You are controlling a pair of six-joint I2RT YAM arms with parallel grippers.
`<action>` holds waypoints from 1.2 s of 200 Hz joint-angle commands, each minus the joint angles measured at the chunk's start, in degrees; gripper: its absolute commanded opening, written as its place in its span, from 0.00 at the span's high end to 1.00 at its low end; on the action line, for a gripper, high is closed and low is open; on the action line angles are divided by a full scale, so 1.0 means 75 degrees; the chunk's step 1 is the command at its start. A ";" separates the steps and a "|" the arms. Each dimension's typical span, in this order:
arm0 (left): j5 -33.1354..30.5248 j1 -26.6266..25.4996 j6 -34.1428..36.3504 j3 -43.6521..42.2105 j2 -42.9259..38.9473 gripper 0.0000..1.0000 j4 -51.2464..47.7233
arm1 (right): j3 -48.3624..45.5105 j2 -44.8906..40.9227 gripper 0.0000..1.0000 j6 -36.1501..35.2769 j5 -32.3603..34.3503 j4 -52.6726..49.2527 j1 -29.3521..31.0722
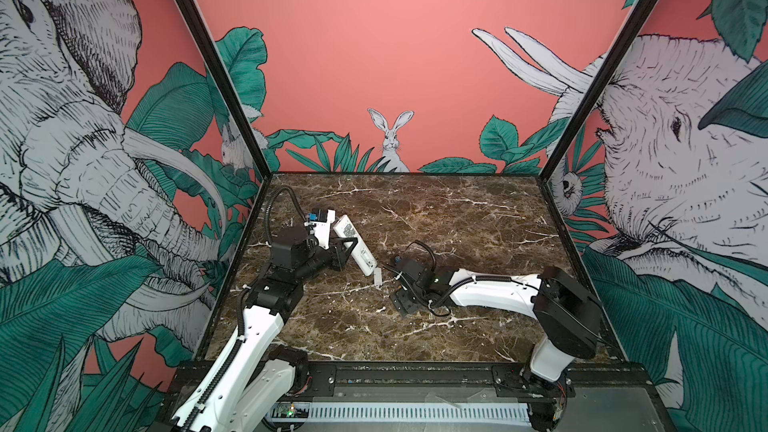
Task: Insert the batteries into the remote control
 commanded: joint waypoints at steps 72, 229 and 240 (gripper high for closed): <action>-0.0110 0.0060 0.0133 -0.0061 -0.0159 1.00 -0.0041 | 0.0871 0.1062 0.53 0.0114 0.0247 -0.0952 -0.0181; -0.0193 0.0065 0.0109 -0.0061 -0.0158 1.00 -0.0097 | 0.0965 0.1246 0.74 0.0239 0.0101 -0.1273 -0.0210; -0.0184 0.0065 0.0086 -0.0073 -0.0140 1.00 -0.0049 | 0.0959 0.1229 0.74 0.0234 0.0084 -0.1300 -0.0194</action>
